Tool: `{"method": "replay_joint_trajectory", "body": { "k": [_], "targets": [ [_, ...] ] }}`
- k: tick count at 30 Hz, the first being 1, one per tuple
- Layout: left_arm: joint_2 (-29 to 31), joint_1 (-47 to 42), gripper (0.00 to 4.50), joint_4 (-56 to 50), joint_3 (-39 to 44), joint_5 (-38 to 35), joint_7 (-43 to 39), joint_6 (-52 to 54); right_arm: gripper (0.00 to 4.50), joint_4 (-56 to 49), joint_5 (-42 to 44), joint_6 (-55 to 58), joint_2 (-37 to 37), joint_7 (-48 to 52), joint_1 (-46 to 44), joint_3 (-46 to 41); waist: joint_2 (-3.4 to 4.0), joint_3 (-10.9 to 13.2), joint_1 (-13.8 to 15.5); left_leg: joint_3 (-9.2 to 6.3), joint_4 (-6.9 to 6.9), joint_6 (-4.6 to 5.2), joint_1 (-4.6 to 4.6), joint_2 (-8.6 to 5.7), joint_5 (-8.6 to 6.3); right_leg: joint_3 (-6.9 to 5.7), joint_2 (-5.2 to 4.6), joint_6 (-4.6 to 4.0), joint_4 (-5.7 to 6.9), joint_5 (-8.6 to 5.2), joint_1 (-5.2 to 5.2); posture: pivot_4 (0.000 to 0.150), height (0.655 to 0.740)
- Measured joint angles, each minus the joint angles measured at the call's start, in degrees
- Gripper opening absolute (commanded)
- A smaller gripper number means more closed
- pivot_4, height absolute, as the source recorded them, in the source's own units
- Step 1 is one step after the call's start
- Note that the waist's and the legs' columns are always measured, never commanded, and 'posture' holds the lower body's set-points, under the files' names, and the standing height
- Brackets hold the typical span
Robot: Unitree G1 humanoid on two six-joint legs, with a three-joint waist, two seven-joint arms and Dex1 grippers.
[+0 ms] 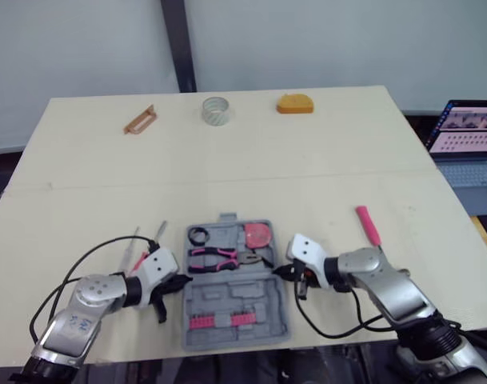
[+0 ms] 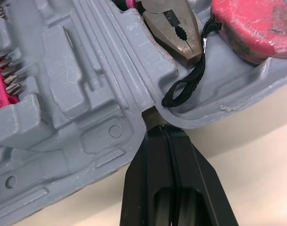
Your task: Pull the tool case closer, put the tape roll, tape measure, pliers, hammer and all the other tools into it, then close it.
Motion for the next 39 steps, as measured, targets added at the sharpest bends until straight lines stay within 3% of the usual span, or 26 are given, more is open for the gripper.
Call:
{"method": "replay_joint_trajectory", "body": {
  "k": [39],
  "targets": [
    [-1.9,-3.6,0.04,4.4,-0.7,2.0,0.2,-3.0,0.02,4.1,-1.6,-2.2,2.1,-0.3,-2.1,-0.8,0.0,0.0,-0.2,0.0,-0.02,0.0,0.04,0.0,0.0,0.0,0.0,0.0,0.02,0.0,0.01,0.15,0.74]
  ]
}}
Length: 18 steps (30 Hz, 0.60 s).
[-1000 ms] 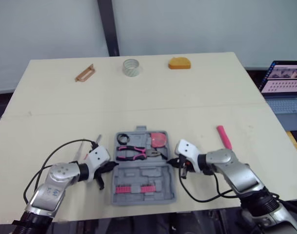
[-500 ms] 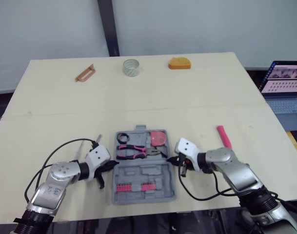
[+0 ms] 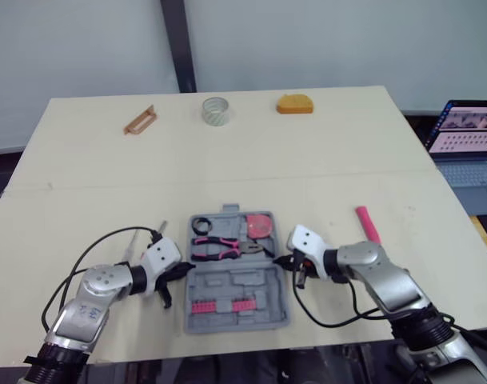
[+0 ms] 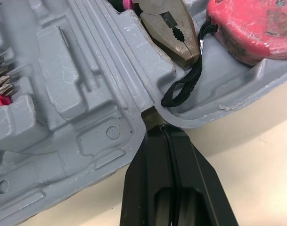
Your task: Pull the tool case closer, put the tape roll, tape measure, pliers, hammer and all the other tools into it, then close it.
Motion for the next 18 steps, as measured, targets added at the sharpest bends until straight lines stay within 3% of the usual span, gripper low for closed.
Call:
{"method": "replay_joint_trajectory", "body": {
  "k": [18],
  "targets": [
    [0.1,0.0,0.04,0.2,0.0,0.1,-0.1,-0.5,0.02,0.2,-0.4,-1.7,-0.9,0.0,0.4,-0.4,0.0,0.0,0.0,0.0,0.0,0.0,0.01,0.0,0.0,0.0,0.0,0.0,0.0,0.0,0.02,0.15,0.74]
  ]
}}
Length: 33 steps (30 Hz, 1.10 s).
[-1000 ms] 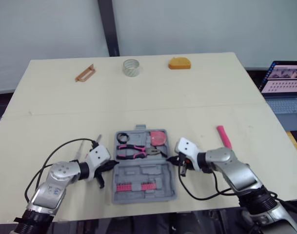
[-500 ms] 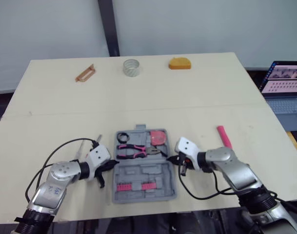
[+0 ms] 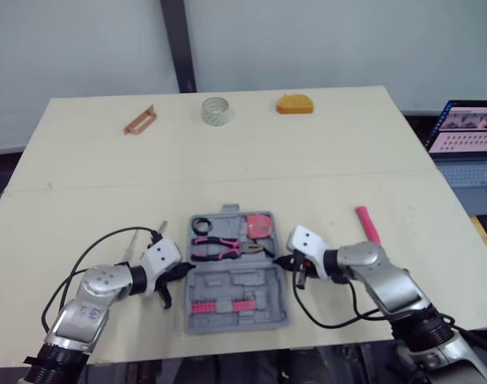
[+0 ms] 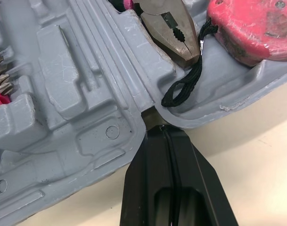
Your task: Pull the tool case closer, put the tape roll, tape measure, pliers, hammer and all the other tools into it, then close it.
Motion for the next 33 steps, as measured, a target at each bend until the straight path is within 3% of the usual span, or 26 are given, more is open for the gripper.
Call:
{"method": "replay_joint_trajectory", "body": {
  "k": [18,24,25,28,33],
  "targets": [
    [0.7,-0.1,0.04,1.8,1.2,-0.6,-0.9,-2.0,0.02,4.3,1.5,-4.5,-4.6,2.9,0.2,-2.2,0.0,0.0,-0.2,0.0,-0.03,0.0,-0.01,0.0,0.0,-0.01,0.01,0.0,-0.02,0.0,-0.02,0.15,0.74],
    [3.1,3.6,0.04,-3.2,9.3,-7.1,-1.6,4.2,0.02,1.9,9.5,-1.5,-6.9,4.8,1.6,-11.7,-0.01,0.0,-0.2,0.0,-0.07,0.0,-0.1,0.02,0.0,-0.02,0.0,0.0,-0.06,0.0,-0.1,0.15,0.74],
    [4.0,4.5,0.01,-4.8,12.8,-9.4,-1.9,6.0,0.25,0.9,11.9,0.0,-8.2,5.3,2.2,-15.0,-0.02,0.0,0.0,-0.02,-0.07,0.0,-0.11,0.02,0.0,-0.03,0.0,0.0,-0.06,0.0,-0.09,0.15,0.74],
    [7.2,6.8,0.91,-5.3,22.3,-13.5,-2.4,9.0,1.35,0.3,17.8,3.6,-12.2,6.5,4.6,-24.5,-0.04,0.0,0.2,-0.03,-0.06,0.01,-0.1,0.02,0.0,-0.03,0.0,0.0,-0.08,0.0,-0.07,0.15,0.74],
    [10.2,10.2,3.32,1.8,37.4,-16.5,-2.3,9.7,3.76,11.5,20.2,2.2,-19.7,7.8,9.9,-38.1,-0.05,0.0,0.0,0.04,-0.07,0.02,-0.08,0.01,-0.01,-0.01,0.0,0.0,-0.12,0.0,-0.06,0.15,0.74]
  ]
}}
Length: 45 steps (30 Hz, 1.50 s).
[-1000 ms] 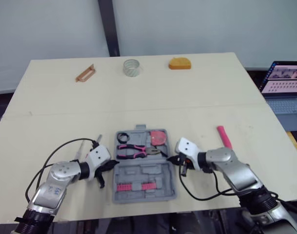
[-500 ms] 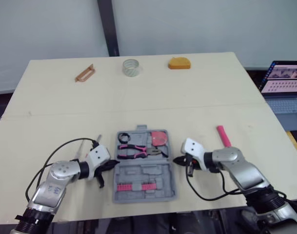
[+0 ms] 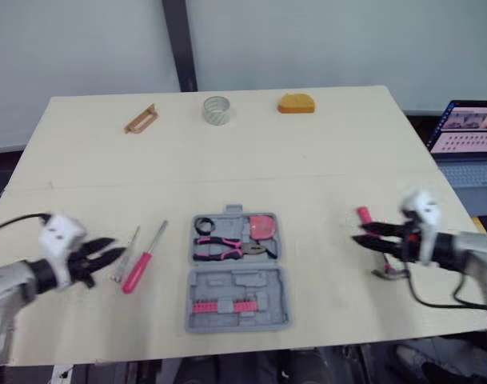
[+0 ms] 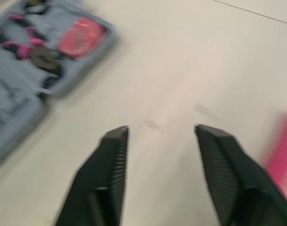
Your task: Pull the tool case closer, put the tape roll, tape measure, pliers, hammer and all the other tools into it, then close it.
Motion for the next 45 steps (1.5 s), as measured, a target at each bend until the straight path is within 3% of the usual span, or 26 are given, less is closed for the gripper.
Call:
{"method": "replay_joint_trajectory", "body": {
  "k": [1,2,3,10,18,24,29,32,38,45],
  "targets": [
    [0.1,0.2,3.82,1.6,2.1,-0.4,0.2,-0.1,4.29,2.9,-0.1,-1.5,-0.8,-0.1,0.3,-1.8,0.0,0.0,-0.1,0.02,-0.02,0.0,0.04,0.0,0.0,0.01,0.0,0.0,0.01,0.0,0.0,0.15,0.74],
    [0.2,0.3,4.33,3.1,3.6,-0.7,0.3,-0.4,4.5,5.1,-0.4,-2.8,-1.3,-0.3,0.4,-3.0,0.0,0.0,-0.1,0.04,-0.05,0.0,0.07,0.0,0.0,0.02,0.0,0.0,0.02,0.0,0.0,0.15,0.74],
    [0.2,0.1,4.43,5.3,5.1,-1.1,0.6,-0.9,4.5,8.0,-0.8,-4.7,-1.5,-0.5,0.4,-4.1,0.0,0.0,-0.2,0.05,-0.08,0.0,0.09,0.01,0.0,0.02,0.01,0.0,0.02,0.0,0.0,0.15,0.74],
    [1.1,-1.8,4.43,24.7,11.3,-0.6,4.1,-9.6,4.5,30.2,-4.0,-17.1,-1.8,-2.5,-2.8,-6.2,-0.03,0.0,-1.7,0.24,-0.21,0.0,0.21,0.01,0.0,0.02,-0.02,0.0,-0.01,0.0,0.0,0.15,0.74],
    [1.1,-1.9,4.43,30.2,10.7,-0.1,4.7,-15.3,4.5,41.8,-5.9,-24.7,-2.5,-3.4,-6.1,-6.2,-0.02,0.0,-2.0,0.35,-0.25,-0.01,0.31,0.05,0.0,0.06,-0.02,0.0,0.02,0.0,0.0,0.15,0.74],
    [0.7,-2.4,4.43,29.4,7.8,0.4,4.4,-18.6,4.5,37.9,-5.3,-24.3,-2.0,-2.4,-6.7,-5.9,-0.02,0.0,-2.0,0.35,-0.26,-0.01,0.32,0.06,0.0,0.06,-0.01,0.0,0.03,0.0,0.0,0.15,0.74],
    [-2.5,-1.7,4.43,20.4,2.4,0.2,3.8,-18.0,4.5,12.2,1.2,-12.4,2.2,-0.3,-4.9,-0.6,0.0,0.0,-1.9,0.36,-0.24,-0.02,0.35,0.12,-0.01,0.06,0.01,0.0,0.1,0.0,-0.03,0.15,0.74],
    [-4.0,-1.4,3.56,15.6,-0.5,-0.2,4.2,-16.4,4.5,-2.9,4.6,-5.0,5.1,-0.8,-7.6,5.9,0.0,0.0,-1.7,0.35,-0.22,-0.02,0.34,0.12,-0.01,0.05,0.01,0.0,0.12,0.0,-0.04,0.15,0.74],
    [-6.9,-1.2,0.51,7.7,-4.6,-0.4,7.3,-11.4,4.5,-20.0,5.9,2.8,13.4,-4.4,-17.7,20.6,-0.02,0.0,-1.2,0.23,-0.18,-0.02,0.27,0.1,-0.01,0.0,0.0,0.0,0.14,0.0,-0.04,0.15,0.74],
    [-10.1,0.2,0.51,3.4,-8.6,0.0,11.4,-7.2,4.5,-23.8,3.7,4.2,20.1,-6.5,-21.2,30.8,-0.13,0.0,-1.3,0.22,-0.14,-0.05,0.28,0.11,-0.01,-0.03,0.03,-0.01,0.17,0.0,-0.04,0.15,0.74]
  ]
}}
